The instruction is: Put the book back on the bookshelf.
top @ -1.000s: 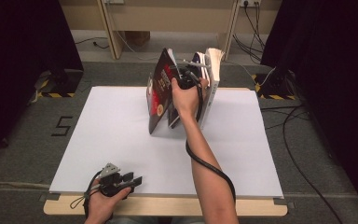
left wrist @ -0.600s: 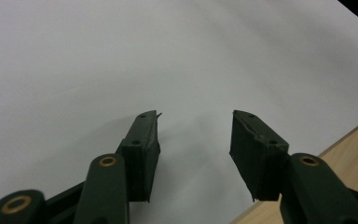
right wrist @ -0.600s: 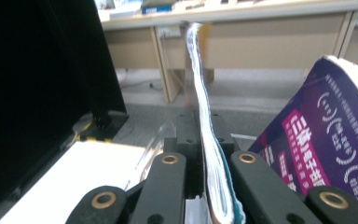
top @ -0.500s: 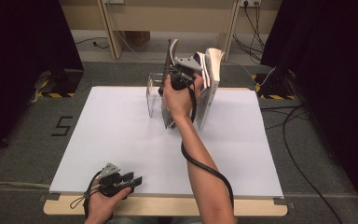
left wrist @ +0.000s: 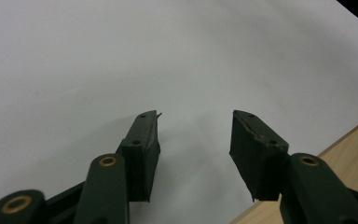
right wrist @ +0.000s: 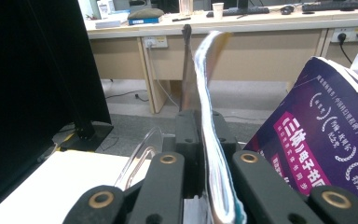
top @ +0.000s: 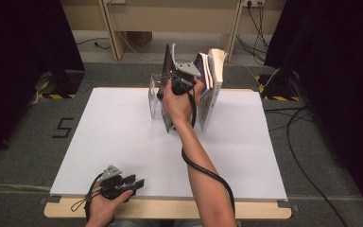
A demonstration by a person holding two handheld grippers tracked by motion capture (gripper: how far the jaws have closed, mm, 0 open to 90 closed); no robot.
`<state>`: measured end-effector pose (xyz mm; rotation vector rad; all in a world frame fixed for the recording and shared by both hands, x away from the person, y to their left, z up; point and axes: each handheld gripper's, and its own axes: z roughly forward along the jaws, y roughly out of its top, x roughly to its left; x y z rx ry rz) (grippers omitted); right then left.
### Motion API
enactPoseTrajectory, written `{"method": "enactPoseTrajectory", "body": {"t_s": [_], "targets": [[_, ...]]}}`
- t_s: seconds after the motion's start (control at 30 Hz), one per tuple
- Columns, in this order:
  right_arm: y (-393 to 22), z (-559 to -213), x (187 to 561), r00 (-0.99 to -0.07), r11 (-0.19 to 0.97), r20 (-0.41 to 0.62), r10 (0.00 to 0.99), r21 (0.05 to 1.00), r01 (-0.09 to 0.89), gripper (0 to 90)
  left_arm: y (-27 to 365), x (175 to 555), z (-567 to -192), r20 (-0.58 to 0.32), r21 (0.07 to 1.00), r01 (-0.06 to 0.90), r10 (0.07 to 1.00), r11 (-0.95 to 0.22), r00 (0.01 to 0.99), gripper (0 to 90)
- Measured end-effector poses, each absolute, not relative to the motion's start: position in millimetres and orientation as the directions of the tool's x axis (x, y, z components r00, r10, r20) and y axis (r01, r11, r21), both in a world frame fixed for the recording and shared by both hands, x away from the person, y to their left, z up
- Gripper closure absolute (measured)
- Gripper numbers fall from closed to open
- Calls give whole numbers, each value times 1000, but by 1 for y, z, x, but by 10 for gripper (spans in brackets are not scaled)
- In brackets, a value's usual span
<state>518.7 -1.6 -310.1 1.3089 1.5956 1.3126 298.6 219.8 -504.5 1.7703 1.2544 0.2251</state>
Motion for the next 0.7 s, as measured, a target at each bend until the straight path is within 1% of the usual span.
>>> {"method": "enactPoseTrajectory", "body": {"t_s": [0.07, 0.27, 0.7], "targets": [[-3, -311, 517, -265, -3, 79, 961, 961, 276, 814, 220, 299, -505, -340, 757, 651, 820, -52, 461, 512], [-9, -310, 514, -274, -21, 103, 956, 958, 287, 741, 219, 299, -505, -340, 758, 650, 819, -52, 462, 512], [-27, -305, 511, -257, -59, 146, 955, 946, 318, 715, 218, 299, -505, -337, 758, 650, 818, -58, 466, 512]]}}
